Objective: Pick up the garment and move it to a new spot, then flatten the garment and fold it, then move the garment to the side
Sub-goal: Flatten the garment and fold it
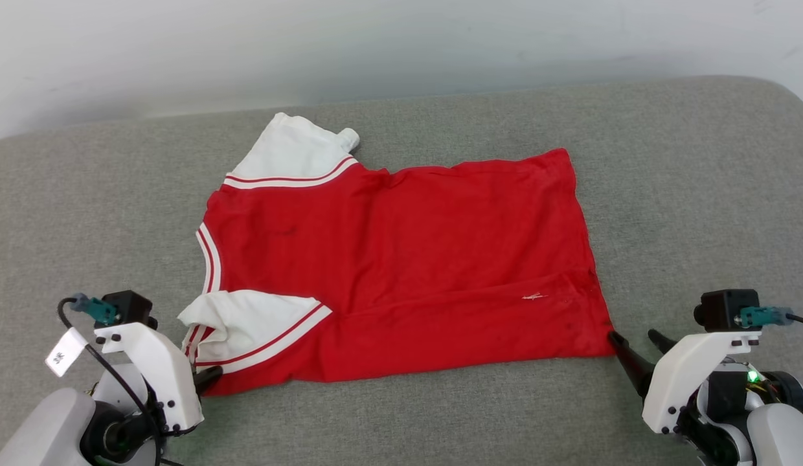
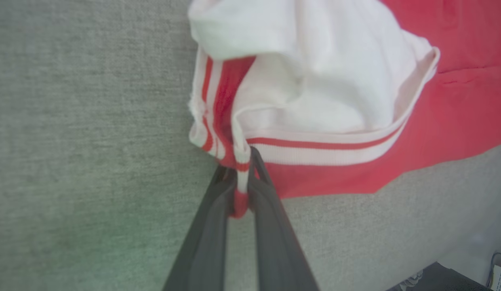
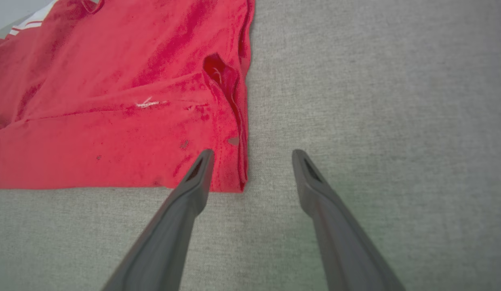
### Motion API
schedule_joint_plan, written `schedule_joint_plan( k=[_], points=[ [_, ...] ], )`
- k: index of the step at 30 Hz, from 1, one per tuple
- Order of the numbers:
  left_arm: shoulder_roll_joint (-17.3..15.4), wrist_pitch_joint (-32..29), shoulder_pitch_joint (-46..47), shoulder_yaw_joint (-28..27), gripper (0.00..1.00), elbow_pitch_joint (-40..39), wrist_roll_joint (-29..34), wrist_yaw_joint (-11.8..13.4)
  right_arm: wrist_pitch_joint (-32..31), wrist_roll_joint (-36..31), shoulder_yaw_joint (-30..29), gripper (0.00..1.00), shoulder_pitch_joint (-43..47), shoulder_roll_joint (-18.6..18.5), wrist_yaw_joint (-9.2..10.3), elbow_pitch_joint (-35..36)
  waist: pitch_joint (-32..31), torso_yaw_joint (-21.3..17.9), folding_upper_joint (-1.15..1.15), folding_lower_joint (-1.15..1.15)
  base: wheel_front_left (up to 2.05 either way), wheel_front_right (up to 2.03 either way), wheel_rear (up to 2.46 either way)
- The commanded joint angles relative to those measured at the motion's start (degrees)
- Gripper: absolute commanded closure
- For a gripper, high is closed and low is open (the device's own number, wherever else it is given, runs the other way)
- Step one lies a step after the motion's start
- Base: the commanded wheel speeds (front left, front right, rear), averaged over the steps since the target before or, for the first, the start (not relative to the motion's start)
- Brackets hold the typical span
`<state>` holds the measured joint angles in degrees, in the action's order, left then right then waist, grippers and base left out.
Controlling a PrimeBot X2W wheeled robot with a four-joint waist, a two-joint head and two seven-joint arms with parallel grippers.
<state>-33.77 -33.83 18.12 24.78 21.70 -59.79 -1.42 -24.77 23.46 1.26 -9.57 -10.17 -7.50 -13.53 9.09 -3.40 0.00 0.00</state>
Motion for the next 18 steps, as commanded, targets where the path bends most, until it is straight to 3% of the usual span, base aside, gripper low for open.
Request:
schedule_joint_plan(
  k=[1,14,15,16,18],
  points=[
    [0.3,0.7,-0.7,0.2,1.00,-1.0,0.6,0.4,-1.7,1.0,0.4,0.00,-1.0,-0.6,0.02,-0.6,-0.5,0.8,0.00,0.00,0.00,0.00,0.00],
    [-0.8,3.1,-0.3,0.2,1.00,-8.9,3.1,1.9,-13.1,2.7,5.1,0.00,-8.8,-1.8,0.02,-11.7,2.3,3.9,0.00,0.00,0.00,0.00,0.00],
    [-0.7,3.6,-1.1,0.1,1.00,-9.2,2.9,1.8,-16.1,4.2,6.8,0.19,-9.3,-1.0,0.01,-14.2,2.9,4.1,0.00,0.00,0.00,0.00,0.00],
    [-0.4,4.0,-1.2,0.2,1.00,-9.2,2.9,1.7,-16.9,5.0,7.6,1.00,-9.4,-1.1,-0.07,-15.1,2.9,4.4,0.00,0.00,0.00,0.00,0.00],
    [-0.2,4.8,-1.6,0.2,1.00,-9.1,3.0,1.6,-16.3,5.4,7.7,1.00,-9.9,-2.0,-0.05,-14.6,2.4,4.4,0.00,0.00,0.00,0.00,0.00]
  ],
)
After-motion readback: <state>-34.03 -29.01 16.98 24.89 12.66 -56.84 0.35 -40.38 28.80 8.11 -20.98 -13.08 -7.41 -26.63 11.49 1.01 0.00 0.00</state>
